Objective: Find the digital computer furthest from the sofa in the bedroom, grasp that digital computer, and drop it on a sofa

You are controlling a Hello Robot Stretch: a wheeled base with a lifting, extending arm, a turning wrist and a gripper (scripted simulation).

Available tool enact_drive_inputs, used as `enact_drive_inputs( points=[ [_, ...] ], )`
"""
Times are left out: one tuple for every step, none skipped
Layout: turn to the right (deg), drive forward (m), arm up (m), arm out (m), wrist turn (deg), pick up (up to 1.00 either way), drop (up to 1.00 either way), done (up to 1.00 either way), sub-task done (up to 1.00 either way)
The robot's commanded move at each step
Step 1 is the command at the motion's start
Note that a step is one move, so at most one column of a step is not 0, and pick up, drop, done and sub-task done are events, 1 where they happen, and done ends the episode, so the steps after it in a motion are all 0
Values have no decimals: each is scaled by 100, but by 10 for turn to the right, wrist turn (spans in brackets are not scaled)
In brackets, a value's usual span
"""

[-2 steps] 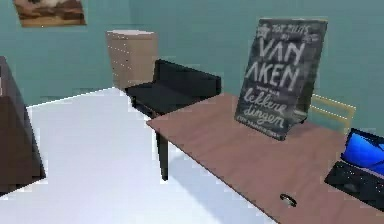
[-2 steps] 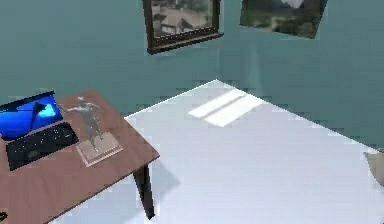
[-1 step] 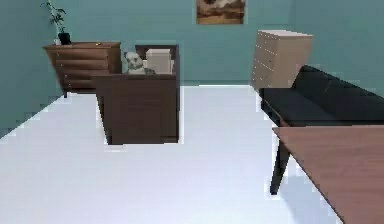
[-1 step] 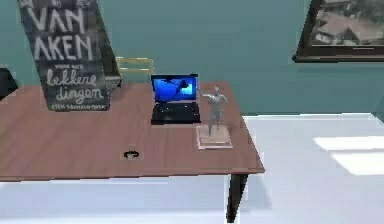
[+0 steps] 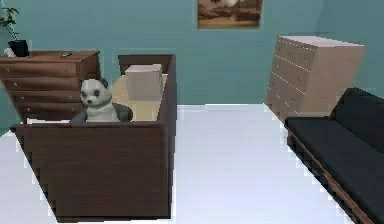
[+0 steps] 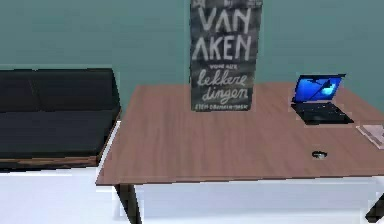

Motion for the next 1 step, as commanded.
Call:
enact_drive_inputs(
  points=[
    [0, 40, 0, 0, 0, 0, 0, 0, 0]
  ],
)
